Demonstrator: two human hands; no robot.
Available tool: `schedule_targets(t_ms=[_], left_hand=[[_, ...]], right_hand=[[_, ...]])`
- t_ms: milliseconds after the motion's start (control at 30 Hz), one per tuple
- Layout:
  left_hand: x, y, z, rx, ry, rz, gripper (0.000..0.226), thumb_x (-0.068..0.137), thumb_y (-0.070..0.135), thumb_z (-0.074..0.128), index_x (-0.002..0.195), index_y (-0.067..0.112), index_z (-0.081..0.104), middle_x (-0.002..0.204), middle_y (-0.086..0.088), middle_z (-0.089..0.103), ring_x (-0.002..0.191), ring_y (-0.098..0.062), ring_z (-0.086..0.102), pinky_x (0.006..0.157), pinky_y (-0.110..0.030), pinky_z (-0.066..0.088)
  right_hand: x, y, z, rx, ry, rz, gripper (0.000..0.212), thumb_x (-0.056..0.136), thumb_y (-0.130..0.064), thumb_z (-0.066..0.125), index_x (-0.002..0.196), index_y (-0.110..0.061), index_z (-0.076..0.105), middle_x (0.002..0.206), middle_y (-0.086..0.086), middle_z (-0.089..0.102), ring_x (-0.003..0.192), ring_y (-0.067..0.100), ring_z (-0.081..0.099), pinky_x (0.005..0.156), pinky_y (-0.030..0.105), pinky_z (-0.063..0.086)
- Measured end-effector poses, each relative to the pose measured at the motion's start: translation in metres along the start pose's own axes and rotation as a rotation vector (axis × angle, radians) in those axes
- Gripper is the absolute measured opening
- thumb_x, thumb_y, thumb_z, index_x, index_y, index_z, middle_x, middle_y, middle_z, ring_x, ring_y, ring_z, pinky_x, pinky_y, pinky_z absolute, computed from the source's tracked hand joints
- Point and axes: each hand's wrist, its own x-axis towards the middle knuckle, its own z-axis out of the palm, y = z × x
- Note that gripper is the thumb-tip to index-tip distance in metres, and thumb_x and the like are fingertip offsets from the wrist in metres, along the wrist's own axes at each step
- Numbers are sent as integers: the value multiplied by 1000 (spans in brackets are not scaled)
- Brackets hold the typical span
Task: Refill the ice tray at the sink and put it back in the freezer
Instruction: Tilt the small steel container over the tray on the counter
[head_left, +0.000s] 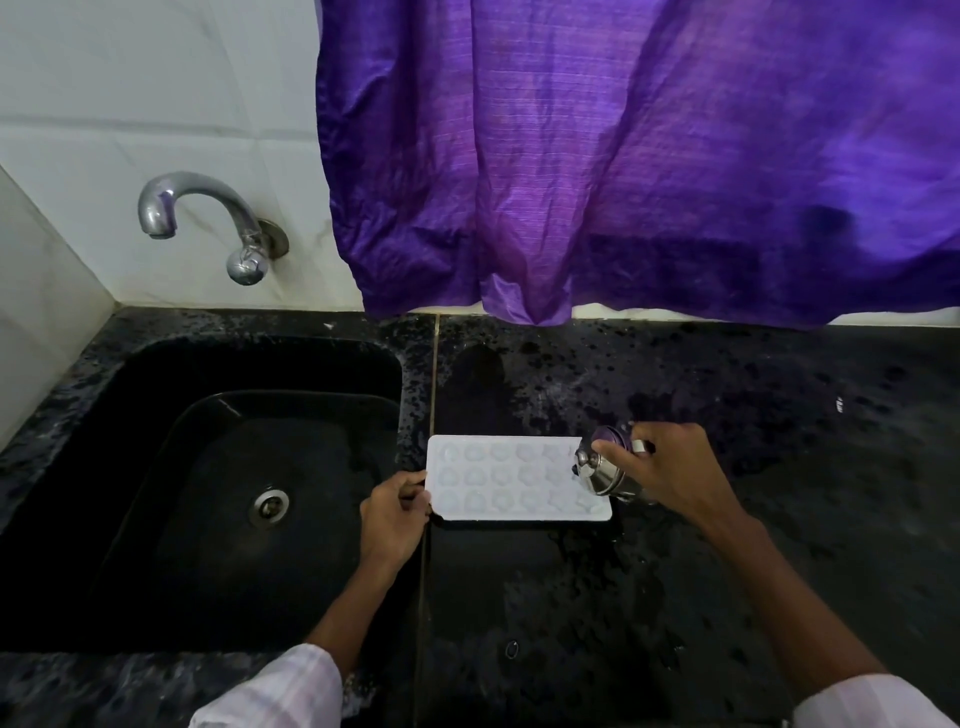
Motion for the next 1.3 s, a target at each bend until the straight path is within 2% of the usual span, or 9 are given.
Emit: schedule_targets(t_ms=[300, 467, 667, 867, 1000, 1167, 1300], left_hand=[[0, -1, 1, -3, -6, -1, 26, 93, 2, 64, 116, 11, 71, 90, 0, 75, 78, -11, 72, 75, -31, 62], [0, -1, 1, -13, -6, -2, 26, 92, 2, 64, 116, 10, 71, 89, 0, 75, 79, -12, 73, 77, -34, 63], [0, -2, 1, -22, -7, -7, 25, 93, 2, 65, 116, 11, 71, 90, 1, 76, 80, -12, 73, 78, -34, 63], [0, -1, 1, -10, -1, -6, 25, 93, 2, 64, 116, 10, 71, 90, -2, 76, 79, -13, 73, 78, -34, 62], [-1, 0, 1, 1, 4, -3, 25, 93, 2, 65, 116, 10, 71, 92, -4, 76, 80, -13, 72, 77, -32, 62], [-2, 2, 1, -1, -1, -1, 25, 93, 2, 64, 116, 10, 70, 93, -3, 76, 81, -14, 72, 77, -32, 62], [-2, 3, -1, 17, -1, 1, 25, 92, 2, 65, 116, 10, 71, 93, -2, 75, 80, -10, 72, 78, -32, 62]], right_hand=[[-12, 1, 0, 22, -11, 10, 63, 77, -37, 82, 47, -21, 29, 40, -8, 30, 40, 10, 30, 47, 28, 32], [-19, 2, -1, 19, -11, -12, 66, 75, -36, 83, 47, -25, 24, 39, -8, 25, 40, 7, 25, 45, 21, 25], [-23, 11, -5, 31, 17, 53, 61, 76, -36, 83, 47, -16, 32, 41, -3, 33, 42, 13, 31, 48, 31, 34], [-25, 19, -11, 8, 30, 83, 61, 77, -35, 83, 48, -15, 33, 40, -2, 33, 43, 15, 32, 49, 31, 32], [-24, 24, -12, 4, 41, 89, 59, 77, -33, 83, 48, -12, 36, 40, 6, 38, 42, 17, 34, 47, 36, 37], [-20, 27, -11, -15, 41, 77, 59, 76, -31, 84, 48, -13, 36, 39, -5, 30, 41, 16, 32, 48, 31, 31], [-14, 29, -9, -1, 45, 90, 60, 77, -33, 83, 47, -17, 34, 39, -5, 31, 41, 15, 32, 50, 31, 30]])
